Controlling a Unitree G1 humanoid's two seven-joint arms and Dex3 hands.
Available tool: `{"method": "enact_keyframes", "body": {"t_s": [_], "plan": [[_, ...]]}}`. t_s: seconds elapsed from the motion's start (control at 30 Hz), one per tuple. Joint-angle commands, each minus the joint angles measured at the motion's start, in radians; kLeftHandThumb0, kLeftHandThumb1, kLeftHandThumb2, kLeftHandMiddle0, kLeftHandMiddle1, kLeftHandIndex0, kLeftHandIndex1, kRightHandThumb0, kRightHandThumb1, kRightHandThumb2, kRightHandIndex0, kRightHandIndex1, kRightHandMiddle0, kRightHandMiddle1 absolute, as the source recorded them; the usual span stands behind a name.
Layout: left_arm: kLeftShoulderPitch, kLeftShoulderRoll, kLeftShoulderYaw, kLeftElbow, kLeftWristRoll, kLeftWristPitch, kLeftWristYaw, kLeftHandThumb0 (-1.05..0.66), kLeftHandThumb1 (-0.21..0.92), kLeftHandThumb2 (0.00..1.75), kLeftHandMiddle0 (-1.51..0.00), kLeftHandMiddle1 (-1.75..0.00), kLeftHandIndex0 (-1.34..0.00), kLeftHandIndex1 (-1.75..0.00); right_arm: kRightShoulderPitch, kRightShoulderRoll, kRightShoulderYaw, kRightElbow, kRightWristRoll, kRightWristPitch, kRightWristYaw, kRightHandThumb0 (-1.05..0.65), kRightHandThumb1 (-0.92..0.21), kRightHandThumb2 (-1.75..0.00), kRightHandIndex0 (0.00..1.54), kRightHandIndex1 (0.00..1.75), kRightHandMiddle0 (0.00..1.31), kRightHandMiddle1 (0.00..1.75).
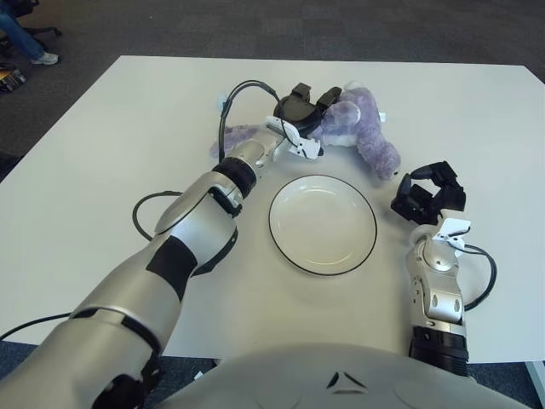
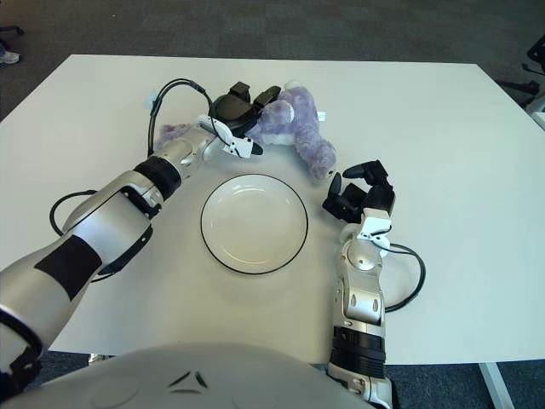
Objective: Put the doll into the plate.
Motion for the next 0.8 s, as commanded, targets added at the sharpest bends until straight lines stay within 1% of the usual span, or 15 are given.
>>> {"method": "enact_keyframes", "body": {"t_s": [0.0, 0.13, 0.23, 0.4, 0.73, 0.77], "plan": [[-0.028, -0.002, -0.036, 0.025, 0.027, 0.029, -0.066, -1.0, 0.92, 0.23, -0.01, -1.72, -0.02, -0.02, 0.004, -0.004, -0.001, -0.017, -0.003, -0.001, 0.005, -0.46, -0.38, -1.23, 1.17, 1.75, 0.56, 1.75], [-0.039, -0.002, -0.057, 0.028, 0.037, 0.048, -0.098, -0.98, 0.92, 0.22, -0.08, -1.74, -0.02, -0.03, 0.006, -0.004, -0.002, -0.018, -0.003, 0.0, 0.008, -0.46, -0.38, -1.24, 1.17, 1.75, 0.56, 1.75], [-0.044, 0.0, -0.066, 0.026, 0.04, 0.054, -0.11, -1.0, 0.92, 0.2, -0.14, -1.74, 0.0, -0.11, 0.006, -0.002, -0.002, -0.022, -0.003, 0.003, 0.008, -0.46, -0.38, -1.24, 1.17, 1.75, 0.56, 1.75], [-0.05, 0.0, -0.077, 0.029, 0.039, 0.063, -0.129, -1.02, 0.92, 0.2, -0.2, -1.75, 0.0, -0.19, 0.007, 0.002, -0.003, -0.026, -0.002, 0.002, 0.004, -0.46, -0.38, -1.24, 1.18, 1.75, 0.56, 1.75], [-0.054, -0.004, -0.077, 0.037, 0.028, 0.076, -0.14, -1.02, 0.92, 0.25, -0.28, -1.75, 0.0, -0.25, 0.007, 0.004, -0.005, -0.025, 0.002, -0.01, 0.006, -0.46, -0.38, -1.24, 1.18, 1.75, 0.56, 1.75], [-0.055, -0.003, -0.076, 0.037, 0.026, 0.075, -0.141, -1.02, 0.92, 0.24, -0.29, -1.75, 0.0, -0.28, 0.007, 0.004, -0.005, -0.026, 0.003, -0.011, 0.006, -0.46, -0.38, -1.23, 1.18, 1.75, 0.56, 1.75]]}}
